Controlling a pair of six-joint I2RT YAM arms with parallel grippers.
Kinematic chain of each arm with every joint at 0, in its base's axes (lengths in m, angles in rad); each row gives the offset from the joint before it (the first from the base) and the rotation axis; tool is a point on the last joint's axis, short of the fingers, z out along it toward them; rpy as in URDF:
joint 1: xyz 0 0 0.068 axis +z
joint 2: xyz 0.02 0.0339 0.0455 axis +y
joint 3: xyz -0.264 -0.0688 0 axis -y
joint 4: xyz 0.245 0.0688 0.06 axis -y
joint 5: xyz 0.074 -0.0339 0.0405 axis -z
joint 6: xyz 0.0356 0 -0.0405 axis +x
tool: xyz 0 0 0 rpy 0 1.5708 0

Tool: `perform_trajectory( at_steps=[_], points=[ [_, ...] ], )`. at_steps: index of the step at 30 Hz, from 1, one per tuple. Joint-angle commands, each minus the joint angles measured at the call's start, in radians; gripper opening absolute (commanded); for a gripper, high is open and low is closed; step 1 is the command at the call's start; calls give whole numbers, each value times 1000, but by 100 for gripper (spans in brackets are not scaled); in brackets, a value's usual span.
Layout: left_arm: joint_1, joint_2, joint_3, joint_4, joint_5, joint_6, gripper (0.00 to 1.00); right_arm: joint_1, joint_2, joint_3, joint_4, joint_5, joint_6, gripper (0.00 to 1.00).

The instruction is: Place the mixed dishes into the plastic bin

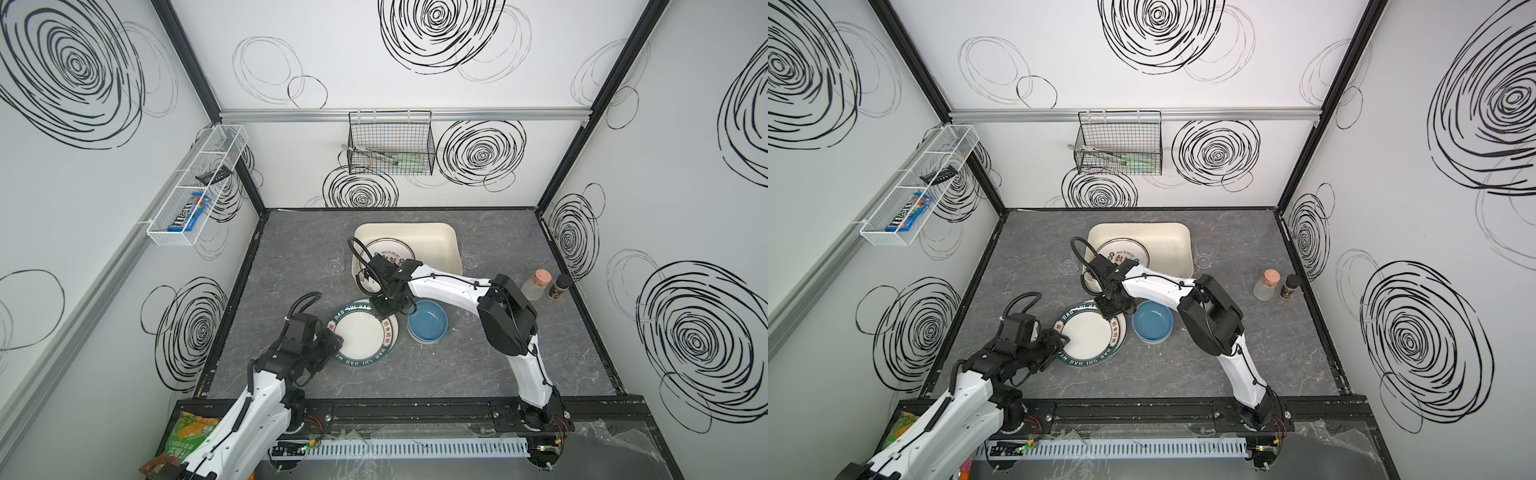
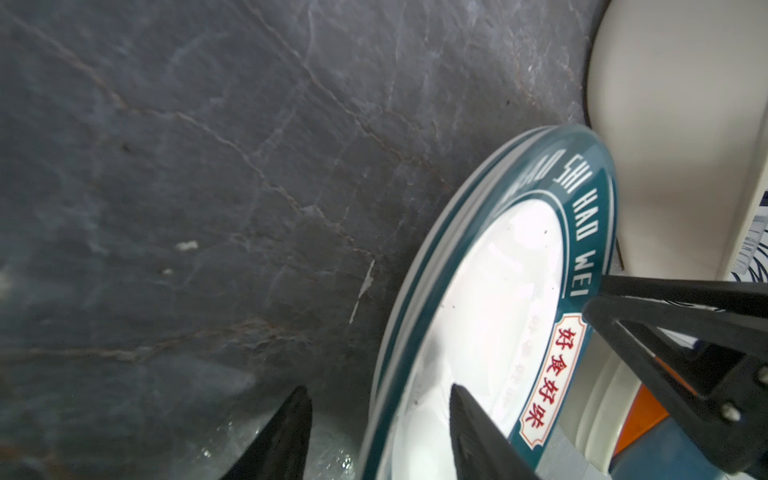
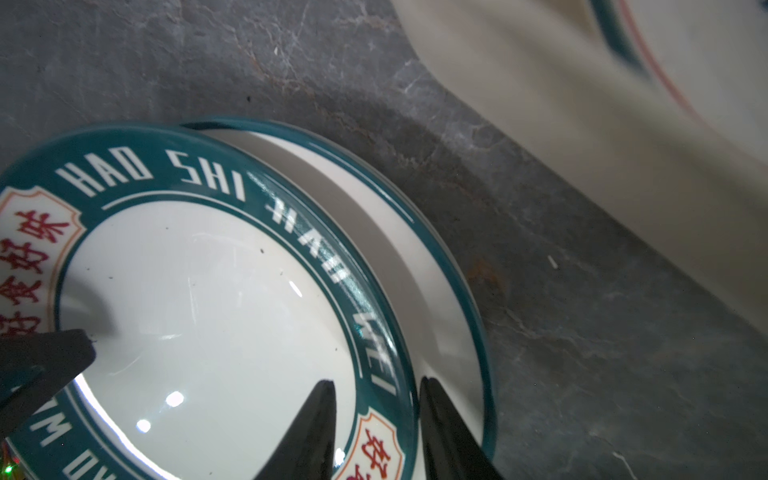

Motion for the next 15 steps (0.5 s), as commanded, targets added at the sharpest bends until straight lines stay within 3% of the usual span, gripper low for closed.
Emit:
perform_trajectory(
  at_steps=[1, 15],
  points=[
    [-4, -18, 29, -28, -22, -13, 56, 12, 13, -10, 5, -32, -4, 37],
    [-4, -50, 44, -70, -24, -20, 43, 12, 16, -10, 12, -40, -4, 31]
  ],
)
